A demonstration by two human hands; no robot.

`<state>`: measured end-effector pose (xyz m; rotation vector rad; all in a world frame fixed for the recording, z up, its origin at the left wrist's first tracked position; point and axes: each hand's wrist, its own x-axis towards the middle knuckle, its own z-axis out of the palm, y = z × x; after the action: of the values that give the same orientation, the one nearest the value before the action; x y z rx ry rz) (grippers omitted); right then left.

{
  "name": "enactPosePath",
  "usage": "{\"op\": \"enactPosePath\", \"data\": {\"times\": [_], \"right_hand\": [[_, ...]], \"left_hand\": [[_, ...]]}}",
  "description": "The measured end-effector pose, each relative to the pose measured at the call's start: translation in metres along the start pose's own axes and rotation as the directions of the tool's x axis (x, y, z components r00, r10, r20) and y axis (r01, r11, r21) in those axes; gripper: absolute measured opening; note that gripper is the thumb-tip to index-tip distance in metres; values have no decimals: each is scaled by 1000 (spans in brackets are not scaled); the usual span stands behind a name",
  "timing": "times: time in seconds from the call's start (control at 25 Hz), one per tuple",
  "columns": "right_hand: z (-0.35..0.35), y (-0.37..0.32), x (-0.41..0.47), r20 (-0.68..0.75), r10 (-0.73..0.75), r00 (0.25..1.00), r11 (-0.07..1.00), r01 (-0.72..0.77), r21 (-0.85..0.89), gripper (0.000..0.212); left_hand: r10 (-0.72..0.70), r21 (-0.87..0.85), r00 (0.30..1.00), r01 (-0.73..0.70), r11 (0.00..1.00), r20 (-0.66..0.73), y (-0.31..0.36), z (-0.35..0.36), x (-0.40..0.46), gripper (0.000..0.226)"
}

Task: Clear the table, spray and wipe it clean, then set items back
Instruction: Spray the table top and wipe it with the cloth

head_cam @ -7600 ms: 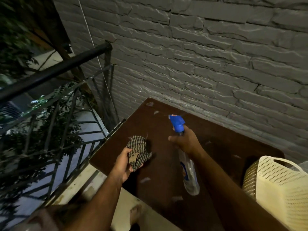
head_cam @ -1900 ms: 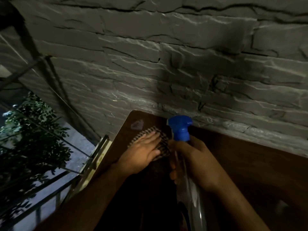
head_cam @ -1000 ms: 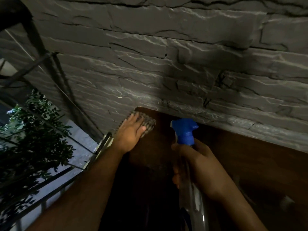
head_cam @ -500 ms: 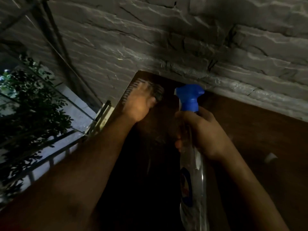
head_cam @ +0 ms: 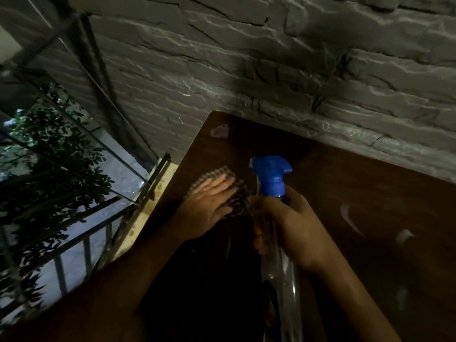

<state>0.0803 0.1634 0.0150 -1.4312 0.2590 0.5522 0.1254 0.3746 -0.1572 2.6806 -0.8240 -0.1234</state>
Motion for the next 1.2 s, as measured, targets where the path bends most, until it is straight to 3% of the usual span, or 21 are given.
{"op": "enactPosePath", "data": {"times": [0.04,0.2,0.28,0.36,0.4,0.48,0.56,0.6,0.64,0.72,0.8,0.88,1.0,1.08,1.2], "right_hand": [[1,1,-3,5,15,1000,1000,-15,3,14],[8,2,0,15,5,1000,1000,-5,-14,18],[10,3,3,30,-8,999,1000,9,-7,21],[12,3,1,33,-12,999,1000,12,-18,18],[13,4,0,26,-6,1000,1000,6,-16,15],[13,5,-3,13,5,1000,1000,-5,-14,13],[13,6,-1,7,-4,1000,1000,5,-26,13],[13,8,-1,11,-1,1000,999,1,-33,14],[11,11,-2,21,0,1000,999,1,-33,13],[9,16,-5,30,6,1000,1000,-5,-18,12],[6,21,-11,24,24,999,1000,-24,7,15],[2,26,-18,27,54,998,999,-54,7,17],[-1,27,-24,27,42,999,999,-42,-17,18],[-3,25,-28,35,28,999,1000,-27,-6,16],[-8,26,-37,53,26,998,1000,-26,-16,12]], "left_hand": [[-13,-5,1000,13,1000,-7,-13,-6,-7,59],[-409,13,912,410,912,-12,-47,-40,64,57],[-343,30,939,343,939,-12,-24,-29,60,57],[-83,22,996,82,996,26,5,-9,9,61],[-44,2,998,44,999,35,3,-10,-13,62],[-179,-31,984,179,983,5,-21,-20,-9,60],[-429,-46,900,427,903,-78,-42,-34,31,54],[-487,-40,870,485,874,-75,-39,-38,44,53],[-465,-37,883,463,885,-71,-29,-34,46,53],[-234,12,972,234,972,2,1,-14,12,57],[-50,16,998,49,999,40,4,-9,-40,62],[-169,-12,985,169,985,29,-25,-21,-38,69],[-431,11,902,431,902,-3,-38,-38,22,65],[-355,12,935,355,935,9,4,-24,27,59],[-50,0,994,50,999,97,54,-3,-45,60]]}}
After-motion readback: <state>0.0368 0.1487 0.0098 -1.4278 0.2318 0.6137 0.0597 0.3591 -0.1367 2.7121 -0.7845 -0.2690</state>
